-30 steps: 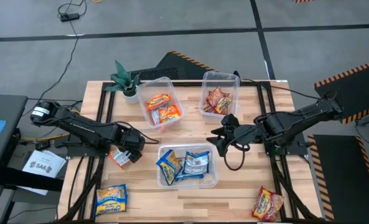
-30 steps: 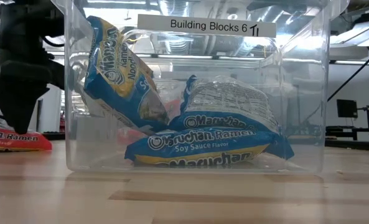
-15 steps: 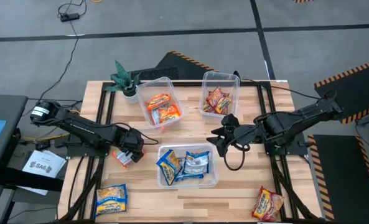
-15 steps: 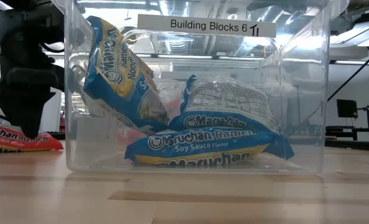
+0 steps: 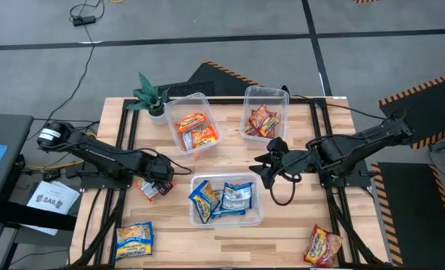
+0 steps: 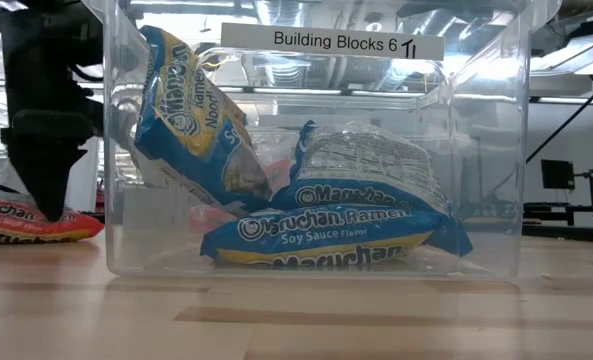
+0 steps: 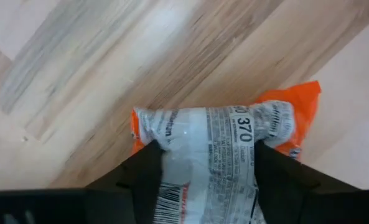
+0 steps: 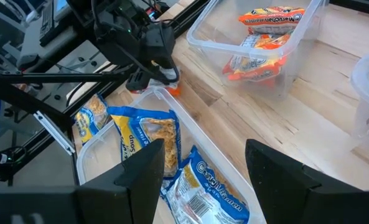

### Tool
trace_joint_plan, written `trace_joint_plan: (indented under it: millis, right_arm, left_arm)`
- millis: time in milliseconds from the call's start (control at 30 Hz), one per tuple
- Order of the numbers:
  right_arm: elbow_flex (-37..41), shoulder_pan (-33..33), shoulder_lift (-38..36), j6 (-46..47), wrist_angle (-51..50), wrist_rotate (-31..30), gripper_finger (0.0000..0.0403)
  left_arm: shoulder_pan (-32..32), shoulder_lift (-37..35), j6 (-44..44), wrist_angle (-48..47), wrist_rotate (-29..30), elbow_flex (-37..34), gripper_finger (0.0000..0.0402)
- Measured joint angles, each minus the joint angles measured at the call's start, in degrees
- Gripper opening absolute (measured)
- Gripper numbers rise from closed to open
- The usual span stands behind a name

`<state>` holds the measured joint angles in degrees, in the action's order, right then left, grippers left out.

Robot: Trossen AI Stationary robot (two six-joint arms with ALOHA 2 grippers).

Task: Sort Maruchan noodles
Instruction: Put the orange bag into the top left transparent bin

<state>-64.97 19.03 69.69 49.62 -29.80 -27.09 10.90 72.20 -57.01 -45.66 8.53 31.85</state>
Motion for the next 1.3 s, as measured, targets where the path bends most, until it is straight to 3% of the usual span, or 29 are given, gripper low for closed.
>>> trace_joint_plan:
  millis: [67, 200, 267, 600, 733, 867, 1033, 1200, 1300]
  right_arm:
    - [0.0, 0.0, 0.0, 0.0, 0.0, 0.0, 0.0244]
    - [0.0, 0.0, 0.0, 0.0, 0.0, 0.0, 0.0244]
    - [0.0, 0.0, 0.0, 0.0, 0.0, 0.0, 0.0244]
    - [0.0, 0.0, 0.0, 0.0, 0.0, 0.0, 0.0244]
    - [0.0, 0.0, 0.0, 0.0, 0.0, 0.0, 0.0244]
    - [0.0, 0.0, 0.0, 0.0, -0.1, 0.0, 0.0244]
    - [0.0, -0.1, 0.0, -0.3, -0.1, 0.0, 0.0244]
    - [0.0, -0.9, 0.0, -0.5, -0.1, 0.0, 0.0244]
    - [0.0, -0.9, 0.0, -0.5, 0.0, 0.0, 0.0244]
  left_arm:
    - [0.0, 0.2, 1.3, -0.6, 0.8, 1.2, 0.0157]
    - [0.0, 0.5, 3.8, -2.2, 3.0, 4.0, 0.0031]
    - [0.0, 0.4, 5.3, -2.6, 3.2, 5.5, 0.0006]
    - [0.0, -1.2, 12.0, -11.1, 3.7, 17.6, 0.0001]
    - [0.0, -4.3, 13.4, -18.5, 6.6, 25.6, 0.0001]
    - [0.0, -8.8, 16.0, -19.7, 12.8, 34.2, 0.0001]
    - [-4.9, -10.7, 27.0, -11.6, 21.2, 40.0, 0.0001]
    - [-14.9, -6.3, 38.0, 1.1, 15.6, 40.1, 0.0001]
    - [-19.0, -2.2, 42.0, 6.8, 15.3, 40.0, 0.0]
